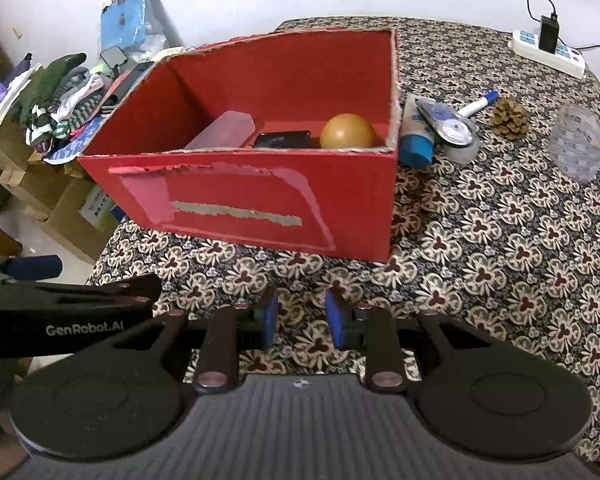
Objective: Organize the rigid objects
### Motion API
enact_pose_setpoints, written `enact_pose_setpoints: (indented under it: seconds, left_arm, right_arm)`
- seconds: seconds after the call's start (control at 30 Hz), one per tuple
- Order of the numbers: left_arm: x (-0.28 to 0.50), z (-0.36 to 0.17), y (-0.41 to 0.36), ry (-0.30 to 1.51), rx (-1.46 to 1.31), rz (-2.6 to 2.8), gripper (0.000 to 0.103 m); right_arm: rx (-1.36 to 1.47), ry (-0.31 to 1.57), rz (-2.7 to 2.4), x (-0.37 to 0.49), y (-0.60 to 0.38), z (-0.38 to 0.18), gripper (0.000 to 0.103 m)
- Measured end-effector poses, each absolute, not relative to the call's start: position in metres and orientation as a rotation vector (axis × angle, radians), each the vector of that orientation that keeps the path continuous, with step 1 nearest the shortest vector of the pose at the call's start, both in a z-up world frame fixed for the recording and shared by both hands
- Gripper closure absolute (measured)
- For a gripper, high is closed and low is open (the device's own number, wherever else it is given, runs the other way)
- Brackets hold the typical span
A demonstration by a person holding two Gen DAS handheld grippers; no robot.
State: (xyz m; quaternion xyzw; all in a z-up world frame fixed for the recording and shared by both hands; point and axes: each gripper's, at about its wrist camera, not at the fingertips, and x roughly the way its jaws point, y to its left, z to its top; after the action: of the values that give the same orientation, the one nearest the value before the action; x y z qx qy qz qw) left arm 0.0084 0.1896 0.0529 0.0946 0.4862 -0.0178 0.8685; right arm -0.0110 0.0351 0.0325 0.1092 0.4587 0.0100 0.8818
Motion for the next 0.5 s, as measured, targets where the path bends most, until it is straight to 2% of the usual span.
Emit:
enact_pose_setpoints:
  seconds: [0.5]
  left_arm:
    - [0.053,0.099,0.2,0.91,0.224,-0.095,0.0]
  right_arm:
    - [0.237,0.878,-0.031,0.01,0.045,0.07,0.093]
